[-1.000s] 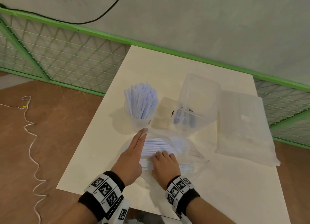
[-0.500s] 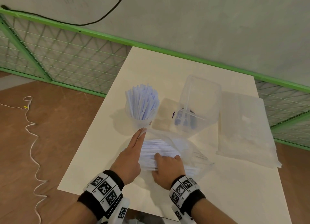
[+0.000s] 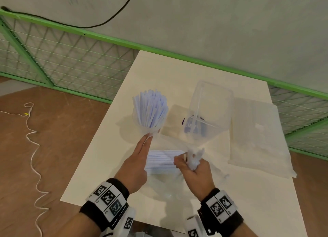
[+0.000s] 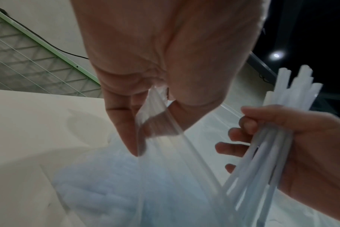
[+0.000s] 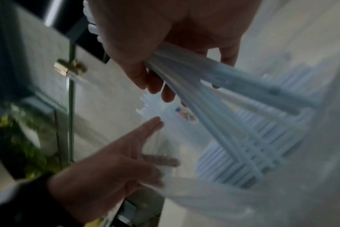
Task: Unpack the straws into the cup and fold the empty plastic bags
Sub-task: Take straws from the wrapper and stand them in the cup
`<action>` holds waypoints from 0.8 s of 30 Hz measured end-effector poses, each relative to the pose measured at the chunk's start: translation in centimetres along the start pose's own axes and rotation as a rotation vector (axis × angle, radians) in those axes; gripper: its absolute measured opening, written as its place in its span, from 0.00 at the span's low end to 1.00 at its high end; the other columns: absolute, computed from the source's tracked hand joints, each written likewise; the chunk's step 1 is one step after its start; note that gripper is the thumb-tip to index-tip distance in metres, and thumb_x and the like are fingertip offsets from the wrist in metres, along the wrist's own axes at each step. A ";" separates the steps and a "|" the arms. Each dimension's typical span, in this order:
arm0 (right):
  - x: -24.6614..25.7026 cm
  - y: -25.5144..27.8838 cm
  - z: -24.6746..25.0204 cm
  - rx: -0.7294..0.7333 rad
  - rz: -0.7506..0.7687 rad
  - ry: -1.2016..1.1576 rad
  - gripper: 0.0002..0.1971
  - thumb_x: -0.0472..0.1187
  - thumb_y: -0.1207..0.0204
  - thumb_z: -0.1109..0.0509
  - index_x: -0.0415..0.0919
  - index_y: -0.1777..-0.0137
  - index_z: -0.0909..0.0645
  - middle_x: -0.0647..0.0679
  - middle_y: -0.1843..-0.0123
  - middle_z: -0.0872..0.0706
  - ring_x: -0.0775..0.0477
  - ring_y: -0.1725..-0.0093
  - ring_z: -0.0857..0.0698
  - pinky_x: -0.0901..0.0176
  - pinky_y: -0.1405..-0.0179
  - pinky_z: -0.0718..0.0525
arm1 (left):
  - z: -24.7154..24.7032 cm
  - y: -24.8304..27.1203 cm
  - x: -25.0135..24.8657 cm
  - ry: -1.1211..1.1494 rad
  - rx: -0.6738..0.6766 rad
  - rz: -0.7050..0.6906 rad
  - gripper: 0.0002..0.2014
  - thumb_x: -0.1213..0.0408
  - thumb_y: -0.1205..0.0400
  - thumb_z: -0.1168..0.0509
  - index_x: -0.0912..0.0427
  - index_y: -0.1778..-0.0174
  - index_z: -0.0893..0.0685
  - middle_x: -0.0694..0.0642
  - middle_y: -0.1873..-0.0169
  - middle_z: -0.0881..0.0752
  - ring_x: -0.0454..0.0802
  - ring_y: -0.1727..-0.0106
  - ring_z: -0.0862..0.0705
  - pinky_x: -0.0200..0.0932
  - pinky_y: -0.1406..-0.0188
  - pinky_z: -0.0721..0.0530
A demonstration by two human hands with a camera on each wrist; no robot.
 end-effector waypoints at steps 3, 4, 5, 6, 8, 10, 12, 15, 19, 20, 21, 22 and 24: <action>0.4 0.8 -1.2 0.083 0.028 -0.077 0.07 0.36 0.25 0.24 0.38 0.64 0.16 0.42 0.63 0.14 0.51 0.60 0.14 0.60 0.56 0.17 | 0.0 0.0 0.2 -0.005 -0.001 0.005 0.54 0.87 0.29 0.43 0.43 0.15 0.58 0.31 0.18 0.62 0.44 0.32 0.23 0.36 0.50 0.16; 0.1 0.9 -1.5 0.094 0.041 -0.052 0.05 0.38 0.27 0.24 0.39 0.62 0.16 0.44 0.63 0.14 0.50 0.60 0.13 0.58 0.55 0.16 | 0.0 0.1 0.2 -0.005 -0.001 0.007 0.54 0.87 0.30 0.43 0.42 0.15 0.58 0.30 0.18 0.62 0.44 0.33 0.23 0.38 0.50 0.16; -0.2 0.9 -1.7 0.080 0.036 -0.033 0.05 0.41 0.30 0.24 0.41 0.60 0.16 0.47 0.63 0.13 0.49 0.60 0.13 0.57 0.54 0.14 | 0.0 0.1 0.2 -0.006 0.000 0.006 0.54 0.87 0.29 0.43 0.42 0.15 0.58 0.30 0.18 0.62 0.45 0.34 0.22 0.39 0.49 0.15; -0.7 0.9 -1.6 0.053 0.017 -0.011 0.06 0.41 0.32 0.23 0.43 0.58 0.17 0.49 0.63 0.13 0.50 0.60 0.13 0.58 0.55 0.14 | 0.0 0.1 0.3 -0.008 -0.002 0.005 0.54 0.87 0.29 0.43 0.42 0.15 0.58 0.31 0.18 0.62 0.45 0.34 0.22 0.40 0.48 0.15; -1.0 0.8 -1.5 0.022 -0.002 0.039 0.08 0.36 0.32 0.22 0.47 0.60 0.19 0.53 0.66 0.15 0.54 0.64 0.15 0.63 0.60 0.17 | 0.0 0.2 0.3 -0.010 -0.003 0.007 0.53 0.87 0.29 0.43 0.43 0.15 0.57 0.31 0.17 0.61 0.46 0.36 0.21 0.41 0.49 0.15; -0.7 0.6 -1.5 0.067 0.049 0.157 0.14 0.35 0.31 0.26 0.53 0.71 0.24 0.57 0.72 0.20 0.56 0.70 0.20 0.64 0.65 0.22 | 0.0 0.3 0.4 -0.010 -0.002 0.010 0.53 0.86 0.29 0.43 0.42 0.15 0.57 0.30 0.18 0.61 0.46 0.37 0.20 0.44 0.50 0.14; 0.3 0.4 -1.6 0.113 0.116 0.302 0.17 0.37 0.30 0.29 0.49 0.76 0.30 0.55 0.78 0.27 0.56 0.75 0.27 0.63 0.70 0.28 | -0.1 0.3 0.5 -0.011 -0.003 0.004 0.53 0.86 0.30 0.43 0.42 0.15 0.58 0.30 0.18 0.62 0.47 0.35 0.20 0.46 0.48 0.14; 3.1 -0.5 -0.7 0.093 0.145 0.290 0.14 0.37 0.28 0.30 0.41 0.74 0.27 0.47 0.78 0.23 0.48 0.75 0.22 0.53 0.72 0.21 | -0.2 0.3 0.9 -0.016 -0.002 -0.006 0.54 0.87 0.31 0.44 0.43 0.15 0.58 0.29 0.18 0.63 0.48 0.30 0.23 0.48 0.45 0.14; 11.0 -2.7 1.3 0.068 0.242 0.134 0.07 0.38 0.29 0.30 0.41 0.67 0.18 0.44 0.75 0.14 0.47 0.74 0.13 0.48 0.70 0.14 | -0.2 0.7 1.5 -0.014 0.003 -0.004 0.53 0.87 0.31 0.45 0.42 0.15 0.57 0.24 0.20 0.63 0.50 0.36 0.18 0.49 0.47 0.14; 13.0 -3.6 1.8 0.058 0.262 0.073 0.04 0.37 0.30 0.29 0.42 0.66 0.18 0.44 0.73 0.13 0.47 0.74 0.12 0.51 0.70 0.14 | -0.2 0.8 1.6 -0.013 0.005 0.001 0.53 0.86 0.30 0.45 0.42 0.15 0.57 0.22 0.22 0.64 0.52 0.39 0.16 0.49 0.48 0.14; 14.7 -4.5 2.2 0.051 0.277 0.021 0.03 0.36 0.31 0.28 0.43 0.66 0.17 0.45 0.72 0.13 0.46 0.73 0.12 0.53 0.70 0.14 | -0.2 0.9 1.6 -0.012 0.005 0.006 0.52 0.86 0.29 0.45 0.41 0.15 0.57 0.20 0.23 0.65 0.53 0.41 0.15 0.49 0.49 0.14; 16.2 -5.4 2.3 0.050 0.295 0.002 0.03 0.35 0.32 0.27 0.42 0.65 0.16 0.46 0.71 0.12 0.45 0.73 0.12 0.54 0.69 0.14 | -0.1 1.0 1.5 -0.009 0.003 0.009 0.52 0.86 0.29 0.45 0.40 0.16 0.57 0.20 0.23 0.66 0.52 0.41 0.16 0.49 0.48 0.14; 18.1 -7.3 1.7 0.051 0.312 0.035 0.04 0.33 0.31 0.26 0.42 0.65 0.14 0.46 0.68 0.11 0.44 0.72 0.11 0.51 0.67 0.12 | 0.1 1.2 1.4 0.002 -0.006 -0.002 0.53 0.86 0.29 0.45 0.40 0.16 0.59 0.23 0.21 0.65 0.50 0.33 0.19 0.48 0.44 0.14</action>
Point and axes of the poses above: each hand's wrist, its own y-axis away from the middle knuckle, its own z-axis out of the back of the hand, x = y × z, the point moved 5 cm from there along -y, towards the middle knuckle
